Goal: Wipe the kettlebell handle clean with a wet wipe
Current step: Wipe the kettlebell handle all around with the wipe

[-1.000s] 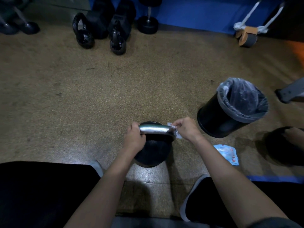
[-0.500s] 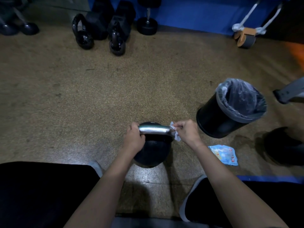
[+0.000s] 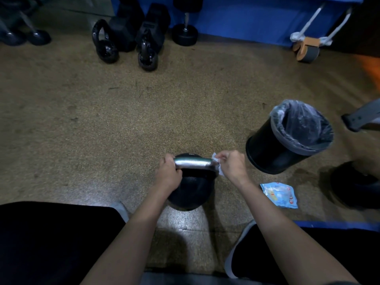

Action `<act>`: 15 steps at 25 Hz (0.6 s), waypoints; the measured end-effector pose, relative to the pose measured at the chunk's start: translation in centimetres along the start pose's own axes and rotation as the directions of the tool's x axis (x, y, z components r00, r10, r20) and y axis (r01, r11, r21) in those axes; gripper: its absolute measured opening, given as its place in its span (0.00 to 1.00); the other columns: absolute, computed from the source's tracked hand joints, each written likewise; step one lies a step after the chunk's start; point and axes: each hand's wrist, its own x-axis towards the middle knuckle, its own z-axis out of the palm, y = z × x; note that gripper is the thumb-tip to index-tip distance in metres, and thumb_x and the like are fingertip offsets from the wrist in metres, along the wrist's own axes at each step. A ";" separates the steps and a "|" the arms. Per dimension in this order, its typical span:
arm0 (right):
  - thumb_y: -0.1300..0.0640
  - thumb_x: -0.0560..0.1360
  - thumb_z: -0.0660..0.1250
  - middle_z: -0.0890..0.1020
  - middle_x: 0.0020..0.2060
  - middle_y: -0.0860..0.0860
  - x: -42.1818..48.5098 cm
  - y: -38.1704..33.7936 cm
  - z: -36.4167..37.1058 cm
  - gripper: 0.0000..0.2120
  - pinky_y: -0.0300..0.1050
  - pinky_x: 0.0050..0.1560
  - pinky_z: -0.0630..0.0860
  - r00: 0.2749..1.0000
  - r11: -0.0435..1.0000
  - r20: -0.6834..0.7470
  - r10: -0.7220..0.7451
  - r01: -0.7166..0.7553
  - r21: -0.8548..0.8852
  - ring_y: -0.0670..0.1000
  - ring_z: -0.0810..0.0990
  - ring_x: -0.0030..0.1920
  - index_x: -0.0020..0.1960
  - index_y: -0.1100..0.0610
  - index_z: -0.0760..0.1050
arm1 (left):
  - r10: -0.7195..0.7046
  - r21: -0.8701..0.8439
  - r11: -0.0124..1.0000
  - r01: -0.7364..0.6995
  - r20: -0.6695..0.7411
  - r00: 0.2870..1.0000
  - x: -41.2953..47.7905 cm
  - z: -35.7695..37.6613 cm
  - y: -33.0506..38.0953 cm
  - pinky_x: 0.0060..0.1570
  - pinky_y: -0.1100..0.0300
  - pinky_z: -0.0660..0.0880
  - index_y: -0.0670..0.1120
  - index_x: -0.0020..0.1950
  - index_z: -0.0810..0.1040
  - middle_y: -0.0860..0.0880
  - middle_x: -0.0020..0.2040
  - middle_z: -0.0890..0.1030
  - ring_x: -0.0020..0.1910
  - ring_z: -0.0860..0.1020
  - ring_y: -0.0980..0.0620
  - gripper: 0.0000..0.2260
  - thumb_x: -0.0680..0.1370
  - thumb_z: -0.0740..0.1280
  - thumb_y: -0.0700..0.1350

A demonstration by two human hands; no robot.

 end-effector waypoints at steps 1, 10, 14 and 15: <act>0.65 0.75 0.65 0.85 0.46 0.53 -0.3 0.0 0.2 0.09 0.28 0.39 0.65 0.999 1.000 -0.019 -0.026 0.026 0.015 0.48 0.80 0.45 0.48 0.57 0.83 | 0.000 0.000 1.000 0.000 0.000 1.000 0.0 0.0 0.0 0.60 0.48 0.71 0.44 0.62 0.65 0.41 0.61 0.71 0.59 0.73 0.39 0.17 0.75 0.63 0.40; 0.66 0.71 0.67 0.85 0.43 0.54 -1.1 -0.4 0.2 0.08 0.34 0.45 0.70 0.994 0.995 -0.050 -0.094 0.096 0.041 0.52 0.82 0.46 0.46 0.58 0.84 | -0.001 0.004 1.000 0.001 0.004 1.000 0.2 0.1 0.0 0.60 0.48 0.71 0.43 0.61 0.65 0.40 0.61 0.70 0.58 0.73 0.38 0.16 0.75 0.62 0.40; 0.66 0.73 0.67 0.85 0.47 0.54 -1.1 0.0 0.2 0.09 0.28 0.44 0.65 0.997 0.998 -0.070 -0.037 0.041 0.052 0.51 0.82 0.49 0.48 0.58 0.84 | 0.001 0.006 1.000 -0.001 0.010 1.000 0.2 0.1 0.0 0.59 0.48 0.70 0.44 0.61 0.65 0.41 0.61 0.70 0.58 0.73 0.39 0.15 0.75 0.62 0.40; 0.65 0.72 0.67 0.85 0.48 0.54 -1.0 0.0 0.1 0.08 0.29 0.45 0.66 0.998 0.998 -0.065 -0.013 0.016 0.056 0.51 0.82 0.50 0.48 0.59 0.84 | 0.002 0.005 1.000 -0.002 0.010 1.000 0.2 0.1 0.0 0.59 0.48 0.70 0.44 0.61 0.65 0.41 0.61 0.70 0.58 0.73 0.39 0.15 0.75 0.62 0.40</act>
